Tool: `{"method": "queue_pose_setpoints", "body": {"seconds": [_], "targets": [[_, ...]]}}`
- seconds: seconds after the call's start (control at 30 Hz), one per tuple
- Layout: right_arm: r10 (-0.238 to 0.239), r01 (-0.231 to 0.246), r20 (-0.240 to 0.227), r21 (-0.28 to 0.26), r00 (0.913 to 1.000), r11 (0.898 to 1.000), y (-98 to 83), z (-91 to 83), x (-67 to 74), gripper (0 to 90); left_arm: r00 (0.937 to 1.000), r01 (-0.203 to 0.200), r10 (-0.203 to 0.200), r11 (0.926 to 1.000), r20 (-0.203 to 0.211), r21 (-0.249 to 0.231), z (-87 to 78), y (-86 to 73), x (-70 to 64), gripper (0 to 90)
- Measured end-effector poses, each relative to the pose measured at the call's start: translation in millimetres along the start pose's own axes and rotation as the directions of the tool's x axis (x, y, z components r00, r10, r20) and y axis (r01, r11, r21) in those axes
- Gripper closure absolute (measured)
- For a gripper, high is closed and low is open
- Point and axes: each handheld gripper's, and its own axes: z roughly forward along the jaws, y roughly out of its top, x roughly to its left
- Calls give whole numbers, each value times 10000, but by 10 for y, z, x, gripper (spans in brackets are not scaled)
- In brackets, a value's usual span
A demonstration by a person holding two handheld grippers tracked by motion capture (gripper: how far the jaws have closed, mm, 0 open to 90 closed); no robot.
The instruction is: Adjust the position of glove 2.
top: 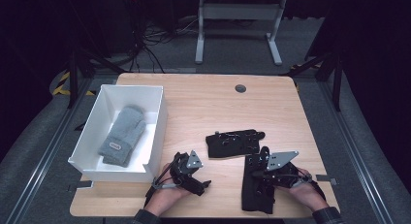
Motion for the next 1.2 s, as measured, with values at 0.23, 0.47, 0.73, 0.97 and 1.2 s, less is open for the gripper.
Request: {"method": "queue_pose_setpoints", "body": {"seconds": [0.23,0.47,0.73,0.97,1.2], "targets": [[541,-514,465,-586,9975,9970,-68,-137,-69,737,9991,402,-406,9989,144,260,-5,100,42,65],[1173,-1045,1326,-1001,9842,9895,-151,-231,-150,530,9989,360,-356,9993,294,-133,-32,295,151,362],[1362,-1218,1493,-1015,9794,9874,-172,-246,-163,469,9980,320,-312,9994,542,-130,19,561,330,855],[1419,-1281,1521,-967,9781,9870,-192,-257,-171,461,9986,446,-441,9988,291,-177,149,823,536,900],[1402,-1277,1516,-889,9785,9878,-204,-263,-172,455,9976,662,-662,9978,187,-9,355,979,661,900]]}}
